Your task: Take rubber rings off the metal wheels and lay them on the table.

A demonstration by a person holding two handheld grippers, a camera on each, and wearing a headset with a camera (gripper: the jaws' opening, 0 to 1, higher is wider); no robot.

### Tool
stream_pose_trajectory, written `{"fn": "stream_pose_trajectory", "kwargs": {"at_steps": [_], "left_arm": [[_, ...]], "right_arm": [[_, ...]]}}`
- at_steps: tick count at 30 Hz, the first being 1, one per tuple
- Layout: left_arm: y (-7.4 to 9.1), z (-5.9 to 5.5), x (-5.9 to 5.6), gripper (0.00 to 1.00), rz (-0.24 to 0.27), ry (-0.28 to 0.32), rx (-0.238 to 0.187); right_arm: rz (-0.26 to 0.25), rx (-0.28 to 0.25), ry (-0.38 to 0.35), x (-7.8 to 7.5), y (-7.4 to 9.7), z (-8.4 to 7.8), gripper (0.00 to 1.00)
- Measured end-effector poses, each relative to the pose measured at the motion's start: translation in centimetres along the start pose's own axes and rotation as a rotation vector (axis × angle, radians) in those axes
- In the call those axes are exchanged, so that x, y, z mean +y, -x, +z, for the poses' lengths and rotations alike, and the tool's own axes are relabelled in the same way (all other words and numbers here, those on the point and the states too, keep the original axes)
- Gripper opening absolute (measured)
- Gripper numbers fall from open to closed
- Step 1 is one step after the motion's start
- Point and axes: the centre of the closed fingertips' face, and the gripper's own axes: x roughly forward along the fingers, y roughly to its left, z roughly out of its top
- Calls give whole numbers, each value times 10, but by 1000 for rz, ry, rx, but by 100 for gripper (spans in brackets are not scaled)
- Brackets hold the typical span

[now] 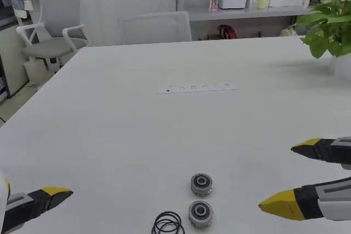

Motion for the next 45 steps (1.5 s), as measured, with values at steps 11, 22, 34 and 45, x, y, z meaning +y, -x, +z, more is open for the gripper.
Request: {"fn": "stream_pose_trajectory", "kwargs": {"at_steps": [11,22,34,45], "left_arm": [[-3,-11,-2,97,-1,11,47],[-5,-21,-6,98,-11,-7,87],[-4,-22,-6,97,-20,-9,79],[-4,-22,-7,97,-26,23,61]], "right_arm": [[10,99,-75,11,4,-45,86],[-1,137,-123,19,8,-60,87],[-19,134,-157,22,7,-62,86],[-7,122,-183,28,8,-63,86]]}}
